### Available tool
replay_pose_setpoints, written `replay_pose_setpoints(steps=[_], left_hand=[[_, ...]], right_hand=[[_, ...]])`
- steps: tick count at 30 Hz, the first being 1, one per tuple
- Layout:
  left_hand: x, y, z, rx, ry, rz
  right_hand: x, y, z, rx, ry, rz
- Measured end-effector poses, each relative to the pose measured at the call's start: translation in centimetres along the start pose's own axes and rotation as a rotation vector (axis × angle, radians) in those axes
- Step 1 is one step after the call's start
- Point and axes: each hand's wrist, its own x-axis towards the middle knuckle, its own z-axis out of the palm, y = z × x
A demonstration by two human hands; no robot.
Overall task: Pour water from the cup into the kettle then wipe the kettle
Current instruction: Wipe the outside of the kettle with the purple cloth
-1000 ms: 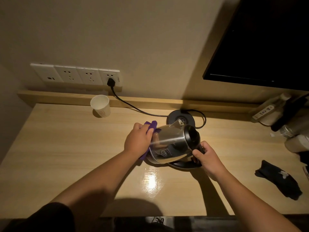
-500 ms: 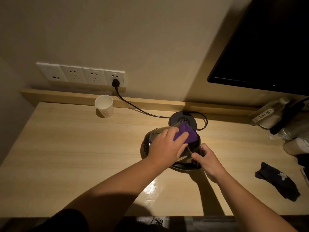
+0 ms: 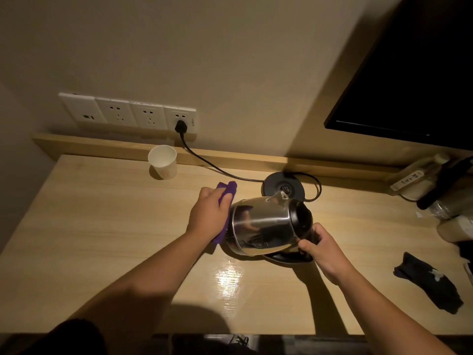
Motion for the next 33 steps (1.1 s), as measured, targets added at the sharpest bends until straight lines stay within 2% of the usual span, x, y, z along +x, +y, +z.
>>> replay_pose_setpoints(steps=[3, 7, 11, 15, 17, 19, 22, 27, 29, 33], left_hand=[[0.8, 3.7, 0.5, -0.078, -0.087, 0.097], [0.9, 5.8, 1.6, -0.025, -0.238, 0.198], [1.1, 3.6, 1.1, 0.008, -0.243, 0.133], [1.6, 0.9, 0.0, 0.158, -0.253, 0.001], [1.1, 1.0, -0.2, 0.178, -0.185, -0.011], [-0.4, 2.1, 0.1, 0.072, -0.073, 0.026], [-3.5, 4.6, 1.1, -0.056, -0.013, 0.178], [-4.7, 7.6, 2.8, 0.153, 0.151, 0.498], [-4.3, 7.5, 3.3, 0.259, 0.165, 0.586], [-3.2, 5.3, 3.2, 0.342, 0.168, 0.555]], right_hand=[[0.0, -0.3, -0.1, -0.034, -0.029, -0.006], [-0.2, -0.4, -0.2, -0.084, -0.053, -0.005], [-0.2, -0.5, -0.1, -0.094, -0.038, -0.004], [0.0, -1.1, 0.1, -0.098, -0.023, -0.027], [0.1, -1.2, 0.3, -0.086, -0.001, -0.028], [0.2, -1.1, 0.8, -0.051, 0.031, -0.025], [0.4, -1.4, 1.4, -0.023, 0.055, -0.015], [0.8, -2.5, 1.6, -0.009, 0.061, -0.027], [0.8, -2.7, 1.7, -0.011, 0.064, -0.026], [0.9, -2.5, 1.7, 0.062, 0.064, 0.000]])
